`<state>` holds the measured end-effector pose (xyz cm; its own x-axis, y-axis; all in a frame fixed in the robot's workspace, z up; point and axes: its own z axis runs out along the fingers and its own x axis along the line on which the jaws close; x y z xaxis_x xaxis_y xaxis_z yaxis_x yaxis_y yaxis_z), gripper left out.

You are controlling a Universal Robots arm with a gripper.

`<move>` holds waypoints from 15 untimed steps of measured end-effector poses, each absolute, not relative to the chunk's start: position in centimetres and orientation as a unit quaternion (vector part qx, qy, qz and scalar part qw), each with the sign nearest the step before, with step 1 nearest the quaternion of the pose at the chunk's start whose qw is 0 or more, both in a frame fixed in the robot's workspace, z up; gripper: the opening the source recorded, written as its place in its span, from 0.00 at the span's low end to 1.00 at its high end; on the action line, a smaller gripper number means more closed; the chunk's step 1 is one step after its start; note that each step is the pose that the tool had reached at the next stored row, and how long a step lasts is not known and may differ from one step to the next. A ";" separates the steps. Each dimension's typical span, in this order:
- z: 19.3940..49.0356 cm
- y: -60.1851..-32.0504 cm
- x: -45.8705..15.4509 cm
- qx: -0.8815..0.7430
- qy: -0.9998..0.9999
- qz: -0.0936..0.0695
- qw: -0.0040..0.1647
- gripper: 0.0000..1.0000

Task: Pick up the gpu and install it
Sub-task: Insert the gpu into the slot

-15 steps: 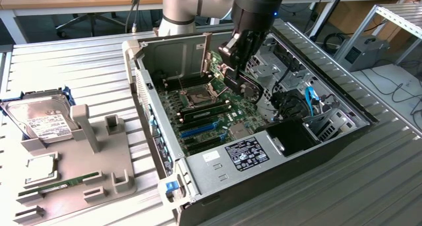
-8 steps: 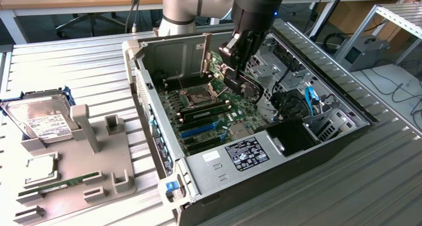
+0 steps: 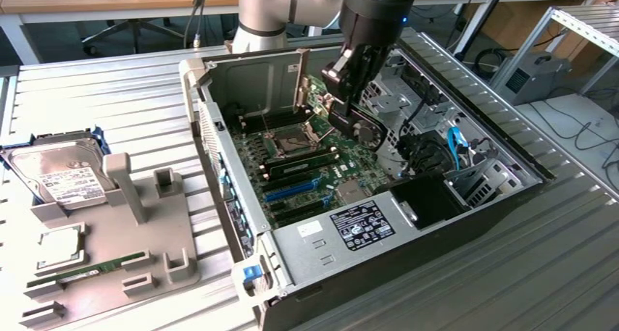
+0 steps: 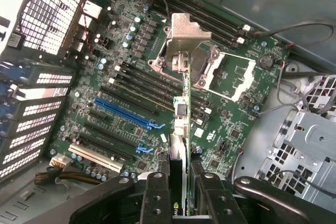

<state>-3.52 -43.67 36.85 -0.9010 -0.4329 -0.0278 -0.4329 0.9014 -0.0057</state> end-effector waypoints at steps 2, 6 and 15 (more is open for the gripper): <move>36.8 -43.7 -3.5 -0.224 0.974 0.000 0.014 0.26; 36.8 -43.7 -3.5 -0.232 0.973 0.000 0.014 0.26; 36.8 -43.7 -3.5 -0.247 0.969 0.001 0.014 0.26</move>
<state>-3.52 -43.67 36.84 -0.8773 -0.4792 -0.0278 -0.4792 0.8777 -0.0057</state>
